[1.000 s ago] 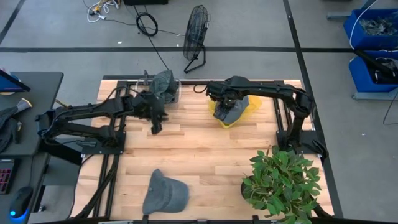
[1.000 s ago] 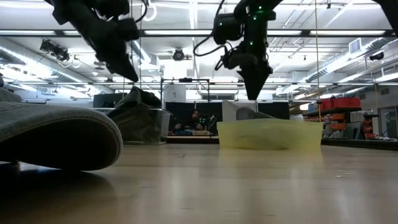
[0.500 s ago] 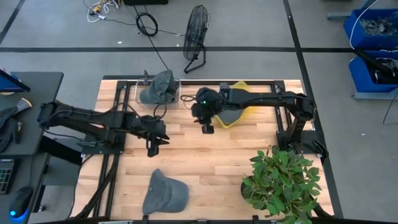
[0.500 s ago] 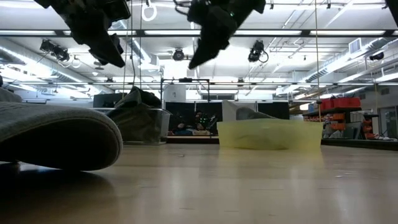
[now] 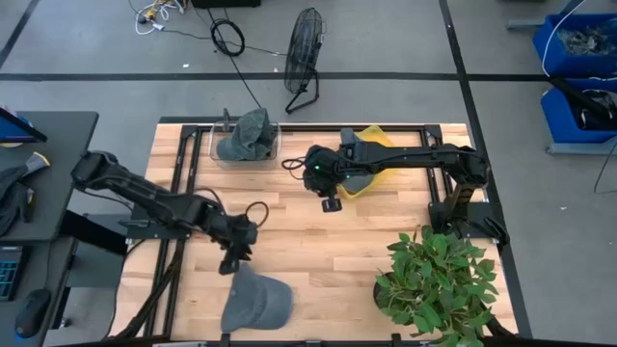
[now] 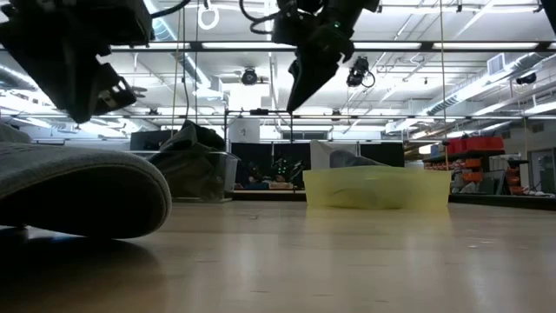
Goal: Pick & Place hat
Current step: Put the gray cap into the yellow bin
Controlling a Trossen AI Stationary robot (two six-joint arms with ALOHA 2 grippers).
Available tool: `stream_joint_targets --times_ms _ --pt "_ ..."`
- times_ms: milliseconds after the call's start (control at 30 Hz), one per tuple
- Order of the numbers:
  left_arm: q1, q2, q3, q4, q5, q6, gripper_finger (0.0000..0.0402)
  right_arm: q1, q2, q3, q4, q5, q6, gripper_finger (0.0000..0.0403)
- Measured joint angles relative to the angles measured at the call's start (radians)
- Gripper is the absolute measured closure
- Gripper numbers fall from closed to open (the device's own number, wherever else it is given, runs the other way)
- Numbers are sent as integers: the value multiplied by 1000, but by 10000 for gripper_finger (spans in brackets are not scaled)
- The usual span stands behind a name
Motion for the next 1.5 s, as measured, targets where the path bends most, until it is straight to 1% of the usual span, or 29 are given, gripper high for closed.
stream_joint_targets --times_ms 33,133,200,333,433,500,567,633,700,767,900,1133,1200,1267,1333,1400,1433,1500 --pt "-8 19 0 26 0 -8 305 0 0 0 -19 -12 -4 300" --pt "-36 62 0 120 1 -9 305 5 0 0 -67 -42 -81 299" --pt "-52 80 1 168 5 -11 299 8 1 0 -73 -48 -109 298" --pt "-84 100 1 162 4 -64 273 19 2 0 -71 -57 -101 286" --pt "-128 105 1 165 5 -112 249 30 19 0 -70 -74 -86 270" --pt "-159 105 1 166 -1 -112 234 40 33 0 -69 -90 -73 257" --pt "-188 105 1 158 -52 -95 224 50 48 0 -71 -91 -65 244" --pt "-212 105 2 142 -143 -67 218 59 64 0 -71 -90 -83 231" --pt "-226 105 2 123 -201 -58 217 73 74 0 -70 -73 -129 219" --pt "-228 116 2 113 -220 -58 217 86 79 0 -68 -63 -163 210" --pt "-226 159 3 118 -219 -58 223 109 83 0 -24 -54 -170 202" --pt "-226 275 2 122 -175 -48 226 145 83 0 35 -55 -220 208" --pt "-226 287 2 135 -168 -25 237 157 83 0 42 -56 -235 211" --pt "-226 287 2 150 -167 2 263 168 83 0 52 -56 -247 214" --pt "-226 287 2 179 -166 41 305 179 83 0 63 -56 -247 216" --pt "-223 287 2 196 -169 85 359 191 83 0 86 -56 -248 218" --pt "-218 287 2 203 -171 104 379 198 83 0 95 -56 -248 219" --pt "-204 279 2 210 -188 111 386 211 83 0 118 -56 -248 222"
